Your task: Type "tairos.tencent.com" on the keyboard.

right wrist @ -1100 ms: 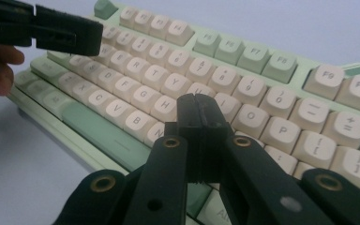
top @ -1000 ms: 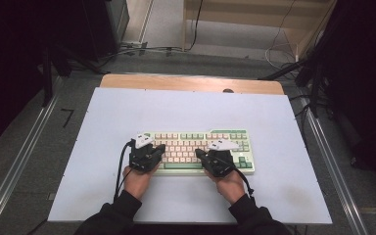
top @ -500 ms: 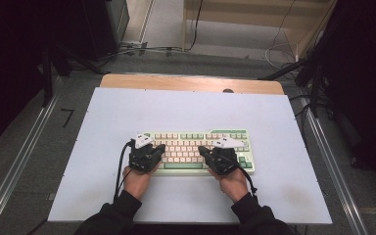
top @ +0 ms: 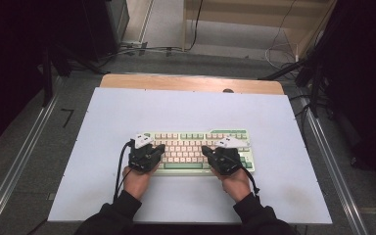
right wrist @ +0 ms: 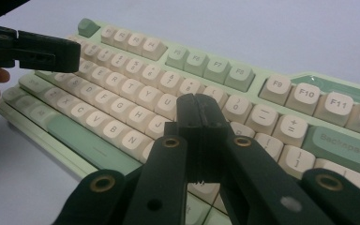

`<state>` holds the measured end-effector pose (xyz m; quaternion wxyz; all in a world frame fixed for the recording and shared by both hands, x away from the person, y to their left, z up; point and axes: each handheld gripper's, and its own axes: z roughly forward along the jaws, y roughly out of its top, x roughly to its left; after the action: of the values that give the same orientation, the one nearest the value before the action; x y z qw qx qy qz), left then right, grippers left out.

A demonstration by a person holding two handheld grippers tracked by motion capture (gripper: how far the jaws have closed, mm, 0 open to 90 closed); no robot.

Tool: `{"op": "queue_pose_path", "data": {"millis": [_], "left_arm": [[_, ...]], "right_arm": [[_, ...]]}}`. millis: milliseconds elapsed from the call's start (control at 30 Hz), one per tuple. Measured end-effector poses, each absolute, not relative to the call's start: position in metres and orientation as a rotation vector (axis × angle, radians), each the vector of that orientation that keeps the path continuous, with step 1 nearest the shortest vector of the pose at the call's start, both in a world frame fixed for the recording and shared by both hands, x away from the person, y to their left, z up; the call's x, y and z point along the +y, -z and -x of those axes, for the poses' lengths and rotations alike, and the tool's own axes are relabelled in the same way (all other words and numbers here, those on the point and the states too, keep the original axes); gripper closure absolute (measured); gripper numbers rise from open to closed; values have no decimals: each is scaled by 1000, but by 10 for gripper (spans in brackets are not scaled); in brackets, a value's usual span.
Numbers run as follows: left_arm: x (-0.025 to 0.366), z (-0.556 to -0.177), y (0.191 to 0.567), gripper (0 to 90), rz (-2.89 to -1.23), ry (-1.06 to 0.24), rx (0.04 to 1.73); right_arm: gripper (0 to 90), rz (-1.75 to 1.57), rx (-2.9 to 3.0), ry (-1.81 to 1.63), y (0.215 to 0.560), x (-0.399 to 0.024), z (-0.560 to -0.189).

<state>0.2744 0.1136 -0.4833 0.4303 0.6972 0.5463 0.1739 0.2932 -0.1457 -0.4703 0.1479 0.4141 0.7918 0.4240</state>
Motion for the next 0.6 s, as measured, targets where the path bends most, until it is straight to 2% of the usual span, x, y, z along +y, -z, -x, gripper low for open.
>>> {"op": "queue_pose_path", "data": {"millis": [600], "left_arm": [[115,-273,483,900,-1736,-434,1364]], "right_arm": [[866,-1231,2243,-1212,469,-161,-297]]}}
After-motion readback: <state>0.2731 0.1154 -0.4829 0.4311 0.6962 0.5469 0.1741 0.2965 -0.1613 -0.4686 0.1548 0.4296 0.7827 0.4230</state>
